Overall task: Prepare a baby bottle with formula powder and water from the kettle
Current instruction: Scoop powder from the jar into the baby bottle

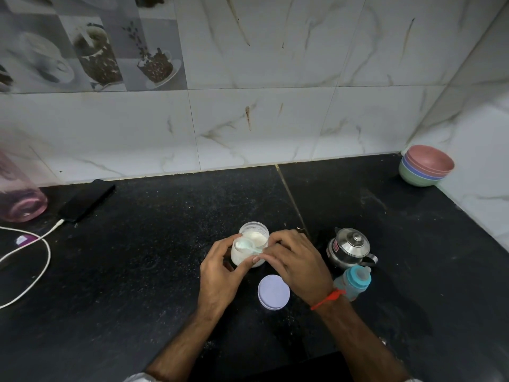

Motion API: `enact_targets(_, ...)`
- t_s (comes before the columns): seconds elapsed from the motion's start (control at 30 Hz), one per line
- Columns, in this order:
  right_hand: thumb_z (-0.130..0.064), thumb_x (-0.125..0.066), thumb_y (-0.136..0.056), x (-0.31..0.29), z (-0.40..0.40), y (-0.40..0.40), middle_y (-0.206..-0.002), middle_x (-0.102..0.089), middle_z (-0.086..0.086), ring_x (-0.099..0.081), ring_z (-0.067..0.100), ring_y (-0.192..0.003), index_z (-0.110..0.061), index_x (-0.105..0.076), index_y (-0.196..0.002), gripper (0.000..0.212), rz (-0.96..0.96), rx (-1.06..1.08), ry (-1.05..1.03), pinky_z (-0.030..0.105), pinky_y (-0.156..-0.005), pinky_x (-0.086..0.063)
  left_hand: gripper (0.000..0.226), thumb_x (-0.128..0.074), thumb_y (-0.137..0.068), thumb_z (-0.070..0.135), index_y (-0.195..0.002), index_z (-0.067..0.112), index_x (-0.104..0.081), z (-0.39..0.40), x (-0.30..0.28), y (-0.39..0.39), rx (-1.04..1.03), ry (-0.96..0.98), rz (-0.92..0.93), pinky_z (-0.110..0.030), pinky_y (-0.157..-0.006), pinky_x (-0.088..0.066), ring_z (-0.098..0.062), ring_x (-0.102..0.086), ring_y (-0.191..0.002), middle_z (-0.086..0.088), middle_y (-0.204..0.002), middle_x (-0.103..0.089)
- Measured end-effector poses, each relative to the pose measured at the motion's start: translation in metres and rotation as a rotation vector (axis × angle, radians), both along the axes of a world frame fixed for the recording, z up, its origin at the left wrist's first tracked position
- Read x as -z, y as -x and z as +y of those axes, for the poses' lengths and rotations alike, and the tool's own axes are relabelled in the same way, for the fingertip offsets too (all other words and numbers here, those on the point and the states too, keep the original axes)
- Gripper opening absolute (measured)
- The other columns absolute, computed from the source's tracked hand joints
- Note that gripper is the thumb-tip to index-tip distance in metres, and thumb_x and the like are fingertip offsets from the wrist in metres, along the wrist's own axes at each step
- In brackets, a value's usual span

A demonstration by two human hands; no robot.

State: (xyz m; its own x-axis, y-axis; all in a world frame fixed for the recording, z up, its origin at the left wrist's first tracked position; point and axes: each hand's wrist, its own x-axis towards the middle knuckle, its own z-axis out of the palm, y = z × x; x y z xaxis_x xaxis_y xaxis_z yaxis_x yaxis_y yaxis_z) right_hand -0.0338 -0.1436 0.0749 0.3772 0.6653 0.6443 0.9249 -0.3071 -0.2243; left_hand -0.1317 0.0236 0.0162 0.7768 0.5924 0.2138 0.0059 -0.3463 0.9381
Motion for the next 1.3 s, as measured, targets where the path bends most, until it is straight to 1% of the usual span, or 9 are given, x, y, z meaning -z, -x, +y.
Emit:
enact_targets(0.17,-0.022,-0.069,-0.097,-0.001,-0.003,0.000,-0.096,-0.072,0.007,-0.066,0.022,-0.080,-0.009,-0.080,-0.092,0.018,-0.021,0.034,-0.083,0.039,-0.075,-0.054,0.053,-0.091,-0.077,0.035,-0.125,0.025,-0.071,0.001,0.003,0.002,-0.005,-0.024,0.010,-0.015,-0.079,-0.056,-0.003,-0.068,-0.105,0.013,-0.119,-0.071)
enact_targets(0.33,-0.026,-0.067,-0.097,-0.001,-0.003,0.002,-0.097,-0.070,0.003,-0.065,0.023,-0.082,-0.016,-0.079,-0.094,0.016,-0.024,-0.014,0.033,0.036,-0.075,-0.053,0.053,-0.092,-0.077,0.034,-0.125,0.023,-0.072,0.000,0.004,0.002,-0.004,-0.025,-0.004,-0.018,-0.078,-0.056,-0.009,-0.070,-0.104,0.013,-0.119,-0.073)
enact_targets(0.43,-0.031,-0.069,-0.096,0.001,-0.004,0.000,-0.096,-0.068,-0.003,-0.063,0.017,-0.087,-0.018,-0.079,-0.094,0.017,0.214,0.053,0.064,0.034,-0.079,-0.051,0.053,-0.092,-0.077,0.032,-0.126,0.025,-0.071,0.001,0.006,0.001,-0.009,-0.030,0.001,-0.021,-0.079,-0.058,-0.007,-0.069,-0.107,0.014,-0.121,-0.071)
enact_targets(0.6,-0.014,-0.081,-0.089,0.006,-0.002,-0.007,-0.088,-0.077,-0.009,-0.069,0.004,-0.083,-0.023,-0.082,-0.094,0.010,0.883,0.205,-0.253,0.019,-0.079,-0.054,0.053,-0.090,-0.077,0.037,-0.125,0.029,-0.070,0.003,0.006,0.005,-0.022,-0.023,-0.006,-0.017,-0.077,-0.056,-0.002,-0.067,-0.109,0.017,-0.123,-0.070)
enact_targets(0.67,-0.014,-0.081,-0.088,0.009,-0.001,-0.015,-0.085,-0.078,-0.009,-0.070,-0.001,-0.080,-0.026,-0.080,-0.094,0.013,0.987,0.276,-0.308,0.016,-0.077,-0.054,0.053,-0.086,-0.076,0.046,-0.124,0.032,-0.069,0.005,0.005,0.008,-0.032,-0.014,-0.009,-0.017,-0.078,-0.056,-0.001,-0.066,-0.110,0.017,-0.124,-0.069)
enact_targets(0.8,-0.020,-0.082,-0.087,0.014,0.007,-0.030,-0.078,-0.076,-0.009,-0.068,-0.003,-0.071,-0.023,-0.079,-0.086,0.005,0.990,0.404,-0.258,0.010,-0.067,-0.052,0.054,-0.081,-0.074,0.055,-0.123,0.037,-0.068,0.007,0.007,0.013,-0.042,0.006,-0.007,-0.016,-0.076,-0.056,-0.004,-0.068,-0.107,0.016,-0.123,-0.070)
enact_targets(1.0,-0.030,-0.082,-0.087,0.028,0.033,-0.046,-0.072,-0.069,-0.011,-0.062,-0.004,-0.064,-0.020,-0.076,-0.086,0.012,1.023,0.440,-0.150,0.004,-0.062,-0.045,0.050,-0.092,-0.076,0.037,-0.120,0.043,-0.067,0.010,0.012,0.019,-0.044,0.009,0.026,-0.015,-0.073,-0.055,-0.005,-0.069,-0.105,0.017,-0.120,-0.071)
enact_targets(1.17,-0.028,-0.077,-0.092,0.043,0.024,-0.046,-0.090,-0.069,0.007,-0.065,0.021,-0.086,-0.014,-0.073,-0.101,0.017,0.966,0.514,-0.140,0.031,-0.082,-0.054,0.052,-0.089,-0.075,0.044,-0.123,0.040,-0.068,0.011,0.011,0.024,-0.034,-0.010,0.025,-0.014,-0.079,-0.055,-0.002,-0.067,-0.109,0.019,-0.122,-0.069)
enact_targets(1.3,-0.026,-0.072,-0.095,0.055,0.006,-0.034,-0.091,-0.067,0.001,-0.064,0.016,-0.085,-0.018,-0.072,-0.103,0.012,0.911,0.529,-0.149,0.029,-0.081,-0.052,0.051,-0.091,-0.076,0.039,-0.122,0.037,-0.069,0.005,0.013,0.026,-0.027,-0.011,0.036,-0.013,-0.082,-0.054,-0.002,-0.066,-0.111,0.017,-0.123,-0.070)
